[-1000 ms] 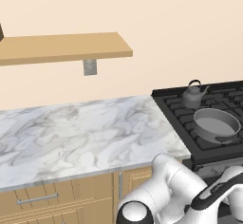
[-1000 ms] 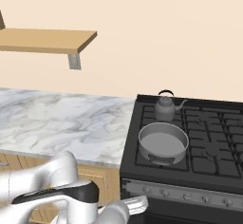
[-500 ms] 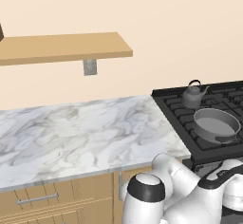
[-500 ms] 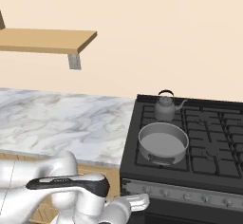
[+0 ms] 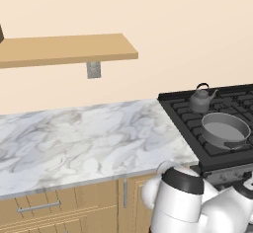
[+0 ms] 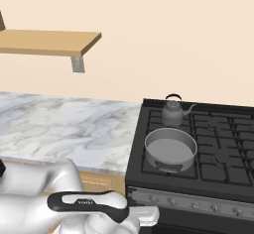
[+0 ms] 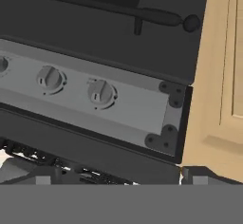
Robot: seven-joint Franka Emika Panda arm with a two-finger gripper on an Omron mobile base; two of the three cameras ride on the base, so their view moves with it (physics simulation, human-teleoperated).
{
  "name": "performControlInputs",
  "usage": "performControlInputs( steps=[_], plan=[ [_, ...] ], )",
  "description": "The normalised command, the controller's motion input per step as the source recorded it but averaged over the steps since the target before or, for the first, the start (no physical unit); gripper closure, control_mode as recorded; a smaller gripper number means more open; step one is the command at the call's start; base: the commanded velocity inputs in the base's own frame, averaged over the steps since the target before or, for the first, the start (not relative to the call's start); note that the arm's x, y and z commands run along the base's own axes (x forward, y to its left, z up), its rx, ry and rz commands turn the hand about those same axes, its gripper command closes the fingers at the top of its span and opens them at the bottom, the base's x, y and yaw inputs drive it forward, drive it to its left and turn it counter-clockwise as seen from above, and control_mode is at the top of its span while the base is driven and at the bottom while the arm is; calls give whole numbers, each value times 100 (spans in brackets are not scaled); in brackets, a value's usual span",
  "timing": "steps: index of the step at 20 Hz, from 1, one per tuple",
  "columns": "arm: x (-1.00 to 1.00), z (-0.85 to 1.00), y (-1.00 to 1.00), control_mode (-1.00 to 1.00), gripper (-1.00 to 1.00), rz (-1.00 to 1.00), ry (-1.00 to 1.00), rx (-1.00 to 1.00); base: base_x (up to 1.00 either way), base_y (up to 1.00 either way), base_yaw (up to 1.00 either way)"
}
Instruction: Pick the kettle from the cabinet and place it on a stove burner. Then pick the pot from the counter and place it on another stove burner. Finally, turn both burners on.
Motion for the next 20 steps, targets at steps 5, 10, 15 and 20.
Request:
performControlInputs(
  steps=[5, 10, 15, 20],
  plan=[
    [13, -4, -8, -100, -100, 0, 0, 0, 0, 0, 0],
    [13, -4, -13, -100, -100, 0, -1, 0, 0, 0, 0],
    [16, -4, -4, -100, -100, 0, -1, 0, 0, 0, 0],
    [14, -15, -10, -100, -100, 0, -3, 1, 0, 0, 0]
  ],
)
